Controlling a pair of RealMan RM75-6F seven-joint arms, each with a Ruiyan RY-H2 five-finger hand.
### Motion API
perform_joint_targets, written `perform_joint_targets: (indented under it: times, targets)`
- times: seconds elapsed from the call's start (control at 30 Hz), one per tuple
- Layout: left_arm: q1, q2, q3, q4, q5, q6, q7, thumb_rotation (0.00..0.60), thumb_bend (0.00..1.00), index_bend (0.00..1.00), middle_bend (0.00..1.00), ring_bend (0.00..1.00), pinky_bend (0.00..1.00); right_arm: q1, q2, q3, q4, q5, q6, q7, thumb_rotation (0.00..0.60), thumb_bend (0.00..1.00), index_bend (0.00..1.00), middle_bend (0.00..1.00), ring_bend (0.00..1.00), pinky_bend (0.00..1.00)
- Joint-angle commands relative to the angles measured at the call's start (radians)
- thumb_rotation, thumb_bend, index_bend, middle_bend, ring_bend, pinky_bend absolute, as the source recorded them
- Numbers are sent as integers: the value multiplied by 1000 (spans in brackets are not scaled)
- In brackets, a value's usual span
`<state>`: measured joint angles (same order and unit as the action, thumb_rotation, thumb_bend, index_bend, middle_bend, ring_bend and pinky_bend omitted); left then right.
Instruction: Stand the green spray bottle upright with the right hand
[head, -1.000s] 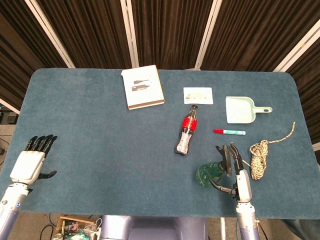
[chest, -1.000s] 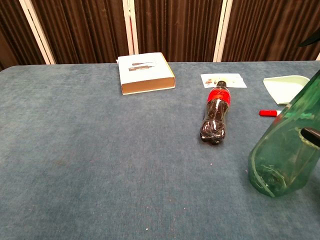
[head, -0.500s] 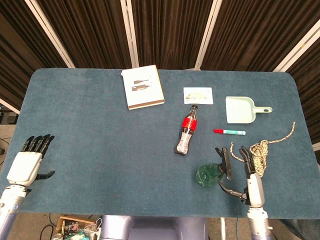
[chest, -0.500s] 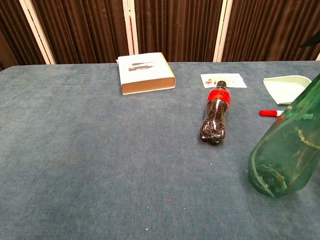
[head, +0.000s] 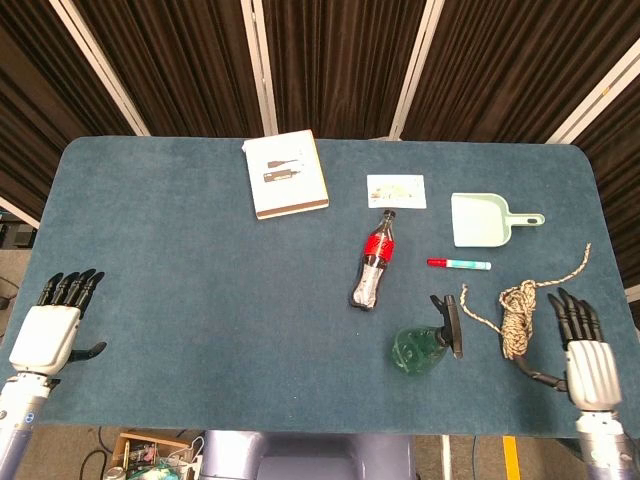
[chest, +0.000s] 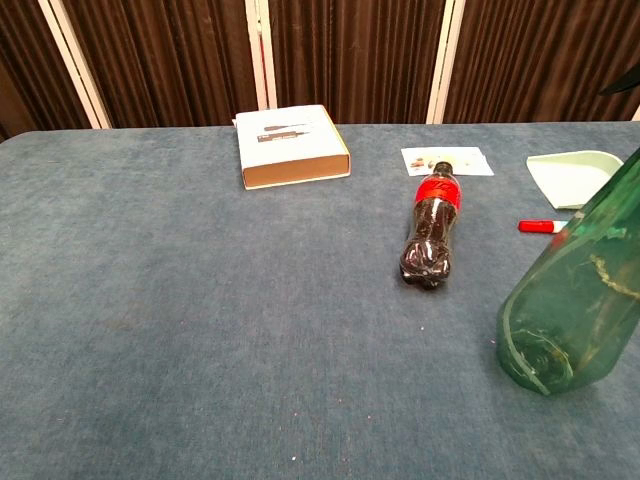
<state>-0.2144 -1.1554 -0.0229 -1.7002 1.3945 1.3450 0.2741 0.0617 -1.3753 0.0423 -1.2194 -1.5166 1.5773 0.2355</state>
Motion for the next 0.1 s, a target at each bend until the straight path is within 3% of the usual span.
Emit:
perform_joint_targets:
  times: [0.03,0.1]
  targets:
    - [5,-13,-1,-8,-9,7,27,600,56,48,44,41,0,-16,180,28,-275,177,-141,-217,600,237,0,0,0,0]
    - [5,-14,1,-9,-9,3,32,600,56,48,44,41,0,-22,212,35,-329,202,-146,-234,600,238,0,0,0,0]
